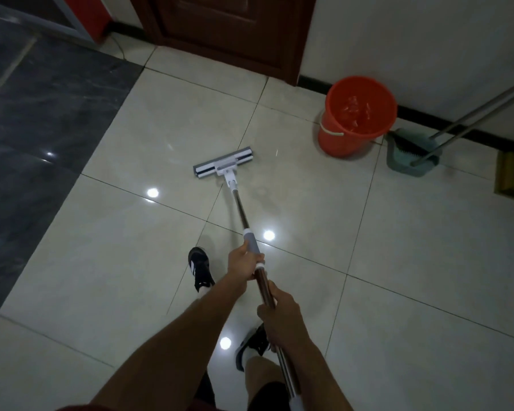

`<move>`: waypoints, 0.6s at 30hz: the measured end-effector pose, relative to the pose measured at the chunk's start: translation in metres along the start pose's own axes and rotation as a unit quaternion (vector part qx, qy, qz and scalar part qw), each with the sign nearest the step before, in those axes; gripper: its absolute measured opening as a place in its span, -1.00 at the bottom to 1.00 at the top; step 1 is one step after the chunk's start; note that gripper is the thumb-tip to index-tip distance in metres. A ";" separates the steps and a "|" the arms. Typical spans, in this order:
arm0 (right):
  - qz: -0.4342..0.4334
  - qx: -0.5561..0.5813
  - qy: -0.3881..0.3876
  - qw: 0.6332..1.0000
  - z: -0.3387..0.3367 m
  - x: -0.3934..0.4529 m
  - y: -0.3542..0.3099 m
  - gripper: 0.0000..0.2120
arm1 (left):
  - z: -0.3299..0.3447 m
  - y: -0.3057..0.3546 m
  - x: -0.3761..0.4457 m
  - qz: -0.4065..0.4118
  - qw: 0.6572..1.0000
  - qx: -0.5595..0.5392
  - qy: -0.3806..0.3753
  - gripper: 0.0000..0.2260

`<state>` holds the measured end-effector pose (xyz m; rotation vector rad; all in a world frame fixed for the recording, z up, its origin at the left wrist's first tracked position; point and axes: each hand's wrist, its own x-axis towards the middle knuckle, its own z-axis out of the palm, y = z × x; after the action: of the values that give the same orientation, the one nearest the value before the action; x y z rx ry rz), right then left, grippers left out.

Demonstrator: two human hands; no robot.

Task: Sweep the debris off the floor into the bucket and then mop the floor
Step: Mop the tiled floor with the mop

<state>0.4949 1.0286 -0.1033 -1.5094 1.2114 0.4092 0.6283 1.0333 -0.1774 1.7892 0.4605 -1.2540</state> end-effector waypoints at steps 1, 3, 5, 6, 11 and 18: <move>0.000 -0.003 0.000 1.000 -0.001 -0.006 0.007 -0.59 | 0.004 -0.007 -0.006 0.002 1.000 -0.007 -0.002 -0.84; 0.007 -0.011 0.002 1.000 -0.003 -0.012 0.018 -0.53 | 0.013 -0.019 -0.015 0.005 1.000 0.001 -0.013 -0.85; 0.008 -0.019 0.001 1.000 -0.009 -0.014 0.025 -0.52 | 0.021 -0.025 -0.017 0.005 1.000 0.009 -0.022 -0.67; 0.005 -0.025 0.002 1.000 -0.011 -0.014 0.028 -0.52 | 0.025 -0.026 -0.018 0.006 1.000 0.012 -0.023 -0.65; -0.022 -0.076 0.042 0.996 -0.023 -0.001 0.024 -0.56 | 0.038 -0.015 -0.008 -0.003 0.999 0.009 -0.034 -0.53; -0.013 -0.097 0.018 0.995 -0.044 0.039 -0.018 -0.58 | 0.046 0.031 0.026 -0.042 0.998 -0.031 -0.019 -0.75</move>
<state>0.5108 0.9695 -0.1097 -1.7037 1.2068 0.4958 0.6351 0.9744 -0.1917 1.7067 0.5529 -1.3150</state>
